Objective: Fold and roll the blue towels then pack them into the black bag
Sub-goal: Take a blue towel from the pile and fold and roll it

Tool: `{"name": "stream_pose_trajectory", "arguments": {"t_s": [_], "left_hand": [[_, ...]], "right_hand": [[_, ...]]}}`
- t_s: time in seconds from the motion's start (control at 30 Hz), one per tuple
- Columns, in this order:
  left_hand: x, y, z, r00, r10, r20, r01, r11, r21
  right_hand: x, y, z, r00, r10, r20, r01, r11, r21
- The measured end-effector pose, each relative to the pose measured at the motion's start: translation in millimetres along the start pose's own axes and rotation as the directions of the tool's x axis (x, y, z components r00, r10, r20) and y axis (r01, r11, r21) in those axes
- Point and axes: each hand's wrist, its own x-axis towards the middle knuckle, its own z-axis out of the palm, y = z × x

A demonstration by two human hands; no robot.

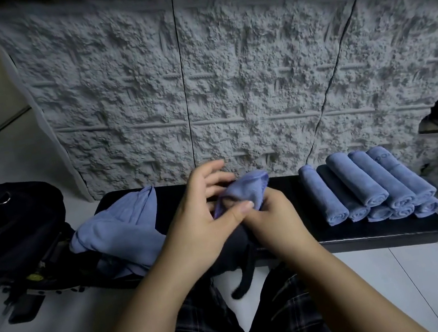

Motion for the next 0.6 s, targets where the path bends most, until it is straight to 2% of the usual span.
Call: {"name": "stream_pose_trajectory", "arguments": {"t_s": [0.13,0.23,0.33,0.37,0.47,0.53,0.6], "left_hand": [[-7,-18,-2,0.997,-0.073,0.023,0.067,0.981,0.181],[-8,-36,-4,0.984,-0.169,0.061,0.156,0.971,0.181],[-11,-56,-9,0.966,-0.229,0.118,0.171,0.913,0.370],[-12,-62,-10,0.965,-0.240,0.105,0.178,0.896,0.407],[-20,-71,-10,0.958,-0.287,-0.005,0.270,0.894,0.359],[-20,-70,-12,0.963,-0.261,-0.074,0.269,0.892,0.364],[-16,-64,-14,0.972,-0.217,-0.086,0.233,0.896,0.378]], "right_hand": [[2,-3,-9,0.984,0.111,-0.136,-0.082,0.976,0.204],[3,-8,-13,0.977,0.160,-0.144,-0.112,0.949,0.296],[3,-10,-17,0.968,0.191,-0.162,-0.130,0.936,0.327],[4,-9,-18,0.963,0.207,-0.170,-0.144,0.936,0.322],[6,-2,-22,0.956,0.221,-0.196,-0.170,0.954,0.246],[5,1,-23,0.963,0.151,-0.222,-0.124,0.984,0.131],[0,1,-20,0.984,0.034,-0.173,-0.024,0.998,0.055]]}}
